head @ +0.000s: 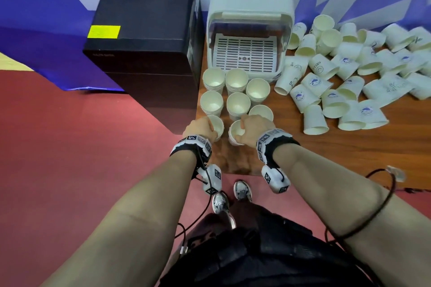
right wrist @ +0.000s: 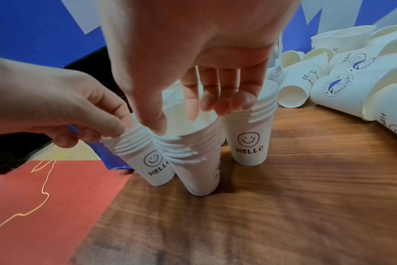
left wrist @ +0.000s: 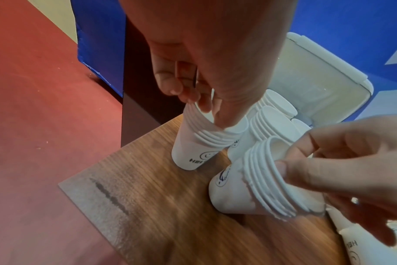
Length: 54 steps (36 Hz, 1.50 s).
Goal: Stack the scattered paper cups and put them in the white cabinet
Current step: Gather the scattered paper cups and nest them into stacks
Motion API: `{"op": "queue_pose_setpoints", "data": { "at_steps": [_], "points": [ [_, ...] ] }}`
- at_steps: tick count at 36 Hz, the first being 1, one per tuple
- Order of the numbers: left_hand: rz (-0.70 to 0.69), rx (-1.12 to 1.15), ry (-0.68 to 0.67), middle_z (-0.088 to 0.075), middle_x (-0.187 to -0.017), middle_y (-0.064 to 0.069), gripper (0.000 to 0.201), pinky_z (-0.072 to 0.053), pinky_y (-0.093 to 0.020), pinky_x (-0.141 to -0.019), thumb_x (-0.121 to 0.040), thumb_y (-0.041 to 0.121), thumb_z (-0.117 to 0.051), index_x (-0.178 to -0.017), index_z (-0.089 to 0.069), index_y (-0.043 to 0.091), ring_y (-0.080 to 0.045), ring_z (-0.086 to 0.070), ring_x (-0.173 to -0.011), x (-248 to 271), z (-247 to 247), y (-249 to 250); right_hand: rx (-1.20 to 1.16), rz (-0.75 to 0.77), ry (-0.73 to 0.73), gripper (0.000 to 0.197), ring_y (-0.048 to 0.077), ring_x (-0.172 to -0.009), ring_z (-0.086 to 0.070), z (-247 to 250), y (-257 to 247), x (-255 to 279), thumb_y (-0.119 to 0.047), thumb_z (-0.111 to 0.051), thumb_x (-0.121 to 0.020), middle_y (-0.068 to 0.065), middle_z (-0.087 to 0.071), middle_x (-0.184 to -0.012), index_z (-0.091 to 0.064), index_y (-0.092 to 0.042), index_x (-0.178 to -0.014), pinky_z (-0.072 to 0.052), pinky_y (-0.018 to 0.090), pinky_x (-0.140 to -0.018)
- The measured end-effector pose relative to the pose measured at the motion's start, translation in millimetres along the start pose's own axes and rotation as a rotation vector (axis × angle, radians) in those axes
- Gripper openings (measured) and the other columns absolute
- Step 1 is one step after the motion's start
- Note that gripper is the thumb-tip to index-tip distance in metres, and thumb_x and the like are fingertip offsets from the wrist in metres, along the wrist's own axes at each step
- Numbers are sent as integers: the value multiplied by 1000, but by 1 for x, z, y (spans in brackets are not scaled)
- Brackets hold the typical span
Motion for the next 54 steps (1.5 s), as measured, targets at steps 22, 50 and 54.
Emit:
{"op": "queue_pose_setpoints", "data": {
  "at_steps": [22, 50, 54],
  "points": [
    [-435, -3, 146, -56, -70, -1, 21, -40, -29, -64, -92, 29, -48, -73, -49, 19, -29, -60, -77, 40, -8, 172, -233, -436, 134, 12, 23, -78, -57, 36, 185, 110, -22, -54, -90, 6, -64, -95, -61, -16, -98, -39, 25, -63],
    [-350, -297, -40, -62, -104, -2, 33, -46, -34, -73, -87, 27, -59, -117, -48, 18, -25, -59, -98, 10, -150, 409, -196, -250, 96, 48, 33, -92, -58, 67, 454, 70, -16, -58, -85, 13, -50, -115, -39, -18, -129, -44, 35, -67],
    [-322, -387, -93, -59, -112, -12, 42, -48, -40, -75, -88, 26, -57, -125, -42, 15, -32, -57, -106, 0, -168, 420, -227, -232, 86, 50, 35, -85, -60, 51, 458, 60, -20, -56, -87, 11, -50, -111, -34, -24, -132, -51, 40, -67]
  ]
}}
Point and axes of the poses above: each hand's wrist, its own x-axis away from the middle knuckle, its own z-axis out of the back of the hand, y = z × x, the point moved 8 cm from there along -x, towards the middle knuckle
